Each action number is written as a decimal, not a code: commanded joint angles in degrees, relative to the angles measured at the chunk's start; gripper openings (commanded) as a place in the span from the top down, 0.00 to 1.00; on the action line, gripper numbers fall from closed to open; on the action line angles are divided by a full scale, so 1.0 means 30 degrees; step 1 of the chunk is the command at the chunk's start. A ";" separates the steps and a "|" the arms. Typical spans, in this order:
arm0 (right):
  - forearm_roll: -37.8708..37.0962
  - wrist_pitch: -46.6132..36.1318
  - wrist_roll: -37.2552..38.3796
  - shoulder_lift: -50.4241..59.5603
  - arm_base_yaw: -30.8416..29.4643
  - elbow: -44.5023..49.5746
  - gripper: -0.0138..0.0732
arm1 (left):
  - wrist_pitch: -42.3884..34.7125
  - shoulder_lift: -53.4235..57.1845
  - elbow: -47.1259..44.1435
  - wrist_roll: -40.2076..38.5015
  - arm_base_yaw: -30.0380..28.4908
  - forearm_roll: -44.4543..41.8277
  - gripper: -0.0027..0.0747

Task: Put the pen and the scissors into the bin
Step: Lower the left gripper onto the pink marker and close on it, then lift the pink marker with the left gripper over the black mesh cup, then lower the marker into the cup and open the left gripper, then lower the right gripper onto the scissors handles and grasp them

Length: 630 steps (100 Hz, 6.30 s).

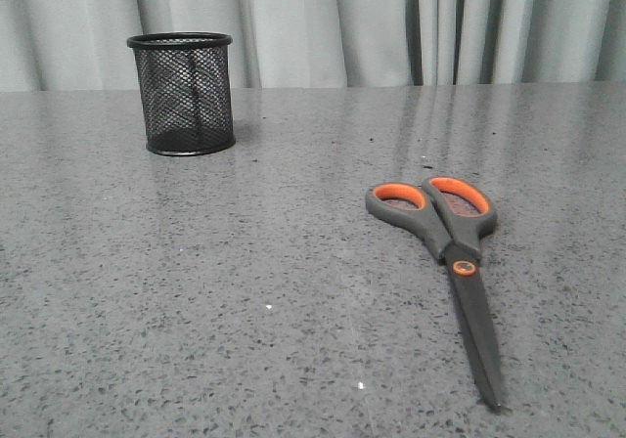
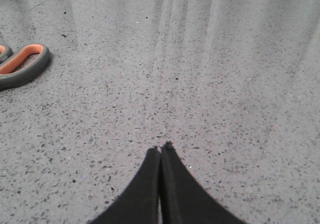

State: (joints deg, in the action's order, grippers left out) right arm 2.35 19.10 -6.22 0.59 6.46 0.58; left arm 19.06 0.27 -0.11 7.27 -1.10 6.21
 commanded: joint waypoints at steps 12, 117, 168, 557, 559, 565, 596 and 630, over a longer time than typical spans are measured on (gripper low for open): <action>-0.0036 -0.0679 -0.0242 0.0374 -0.0092 0.0294 0.92 | -0.1036 0.0574 -0.0831 -0.0031 -0.0057 0.0206 0.99; 0.6166 -1.0496 0.1156 0.0374 -0.0092 0.0267 0.92 | -0.7038 0.0574 -0.0831 -0.0103 -0.0057 1.4354 0.99; 0.5032 -0.5880 0.1121 -0.4305 -0.0092 -0.6742 0.59 | -0.3980 -0.1808 0.4384 0.2067 -0.0057 1.2750 0.40; 0.5907 0.1193 0.1067 -1.1930 0.0057 -1.2375 0.45 | 0.2907 -3.1567 2.5873 3.1433 0.4621 3.3063 0.67; 0.5907 0.1512 0.0990 -1.1930 0.0146 -1.2545 0.45 | 0.3018 -3.1122 2.5873 3.1433 0.4591 3.2959 0.67; 0.5962 0.2429 0.0398 -1.2016 0.0470 -1.3506 0.45 | 0.3016 -2.9568 2.5873 3.1433 0.4466 3.2597 0.72; 0.6061 0.5956 -0.0226 -1.6029 0.4520 -1.8840 0.45 | 0.1998 -2.1094 2.5801 3.1207 0.4466 2.9905 0.94; 0.4115 1.0495 0.2232 -2.3753 0.7713 -2.1391 0.45 | -0.3614 -1.2144 2.0964 3.0520 0.4466 2.9547 0.95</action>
State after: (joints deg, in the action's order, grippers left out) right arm 16.57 48.91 -2.12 -66.81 28.25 -60.01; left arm 14.67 -40.79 66.27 99.58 12.46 93.98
